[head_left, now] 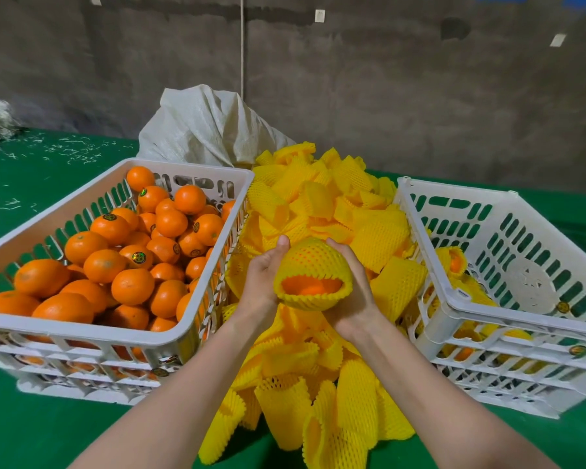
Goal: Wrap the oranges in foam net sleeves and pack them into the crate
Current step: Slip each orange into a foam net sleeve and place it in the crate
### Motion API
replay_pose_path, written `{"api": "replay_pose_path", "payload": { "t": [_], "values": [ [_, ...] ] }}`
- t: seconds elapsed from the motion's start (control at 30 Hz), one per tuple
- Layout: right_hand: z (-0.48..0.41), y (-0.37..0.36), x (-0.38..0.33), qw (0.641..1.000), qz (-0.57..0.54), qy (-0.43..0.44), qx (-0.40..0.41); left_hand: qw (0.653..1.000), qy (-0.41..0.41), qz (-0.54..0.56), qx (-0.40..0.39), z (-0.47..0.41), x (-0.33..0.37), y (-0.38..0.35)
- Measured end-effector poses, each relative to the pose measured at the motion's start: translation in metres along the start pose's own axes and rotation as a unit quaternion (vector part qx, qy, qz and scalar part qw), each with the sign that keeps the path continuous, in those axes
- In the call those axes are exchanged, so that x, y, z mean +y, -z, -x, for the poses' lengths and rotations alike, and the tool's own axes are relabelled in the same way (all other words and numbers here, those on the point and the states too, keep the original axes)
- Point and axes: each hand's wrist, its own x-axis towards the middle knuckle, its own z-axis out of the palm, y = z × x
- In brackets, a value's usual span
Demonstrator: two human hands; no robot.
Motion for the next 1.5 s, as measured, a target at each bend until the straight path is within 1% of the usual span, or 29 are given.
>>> {"api": "replay_pose_path", "payload": {
  "t": [0.07, 0.1, 0.13, 0.17, 0.2, 0.23, 0.27, 0.3, 0.33, 0.4, 0.47, 0.53, 0.57, 0.67, 0.73, 0.8, 0.9, 0.97, 1.07, 1.13, 1.23, 1.3, 1.33, 1.4, 1.5],
  "values": [
    [0.003, 0.001, -0.001, 0.999, 0.027, 0.018, -0.02, 1.0, -0.009, -0.005, 0.024, 0.001, 0.001, -0.001],
    [0.004, 0.002, -0.003, 0.998, 0.04, 0.032, -0.024, 0.999, 0.011, -0.011, 0.035, 0.001, 0.004, 0.001],
    [0.006, 0.002, -0.005, 0.996, 0.068, 0.049, -0.02, 0.998, 0.057, -0.015, 0.035, 0.0, 0.006, 0.002],
    [0.007, 0.004, -0.007, 0.99, 0.117, 0.078, -0.006, 0.991, 0.13, -0.004, 0.016, 0.0, 0.009, 0.004],
    [0.008, 0.005, -0.009, 0.978, 0.172, 0.114, 0.014, 0.975, 0.218, 0.028, -0.023, 0.0, 0.013, 0.006],
    [0.009, 0.007, -0.011, 0.964, 0.216, 0.155, 0.027, 0.951, 0.294, 0.07, -0.06, 0.001, 0.018, 0.005],
    [0.009, 0.009, -0.012, 0.949, 0.248, 0.19, 0.03, 0.928, 0.344, 0.114, -0.085, 0.003, 0.023, 0.003],
    [0.009, 0.01, -0.013, 0.937, 0.271, 0.217, 0.029, 0.916, 0.362, 0.14, -0.098, 0.003, 0.024, 0.001],
    [0.009, 0.012, -0.014, 0.926, 0.293, 0.235, 0.027, 0.916, 0.357, 0.149, -0.104, 0.002, 0.022, -0.001],
    [0.01, 0.015, -0.012, 0.91, 0.318, 0.262, 0.037, 0.927, 0.329, 0.154, -0.097, 0.001, 0.018, -0.003],
    [0.01, 0.019, -0.008, 0.888, 0.353, 0.286, 0.071, 0.934, 0.305, 0.158, -0.101, 0.002, 0.015, -0.004],
    [0.011, 0.019, -0.006, 0.863, 0.391, 0.307, 0.095, 0.931, 0.304, 0.157, -0.123, 0.003, 0.014, -0.004],
    [0.011, 0.019, -0.006, 0.859, 0.396, 0.311, 0.097, 0.929, 0.31, 0.155, -0.131, 0.004, 0.014, -0.004],
    [0.007, 0.024, -0.013, 0.867, 0.386, 0.303, 0.088, 0.927, 0.321, 0.138, -0.139, 0.004, 0.014, 0.0],
    [0.003, 0.026, -0.015, 0.879, 0.375, 0.286, 0.071, 0.927, 0.323, 0.125, -0.142, 0.003, 0.015, 0.001],
    [0.0, 0.028, -0.015, 0.887, 0.368, 0.273, 0.05, 0.921, 0.338, 0.125, -0.15, 0.004, 0.016, -0.001],
    [0.002, 0.03, -0.018, 0.888, 0.369, 0.273, 0.028, 0.91, 0.363, 0.125, -0.16, 0.005, 0.02, -0.006],
    [0.008, 0.031, -0.02, 0.87, 0.399, 0.29, 0.026, 0.917, 0.358, 0.099, -0.146, 0.005, 0.024, -0.009],
    [0.022, 0.034, -0.017, 0.854, 0.42, 0.305, 0.041, 0.938, 0.332, 0.04, -0.093, 0.006, 0.026, -0.017],
    [0.032, 0.038, -0.014, 0.837, 0.452, 0.308, 0.017, 0.949, 0.307, 0.022, -0.062, 0.006, 0.028, -0.024],
    [0.041, 0.04, -0.01, 0.799, 0.531, 0.278, -0.046, 0.959, 0.281, 0.008, -0.028, 0.006, 0.03, -0.035],
    [0.043, 0.04, -0.012, 0.791, 0.544, 0.275, -0.053, 0.962, 0.269, 0.026, -0.031, 0.007, 0.032, -0.045],
    [0.043, 0.04, -0.015, 0.793, 0.538, 0.284, -0.042, 0.964, 0.259, 0.043, -0.037, 0.006, 0.032, -0.05],
    [0.042, 0.041, -0.027, 0.797, 0.519, 0.308, 0.006, 0.965, 0.242, 0.091, -0.052, 0.001, 0.033, -0.059],
    [0.043, 0.051, -0.051, 0.822, 0.459, 0.327, 0.082, 0.946, 0.233, 0.169, -0.146, -0.008, 0.041, -0.077]
  ]
}}
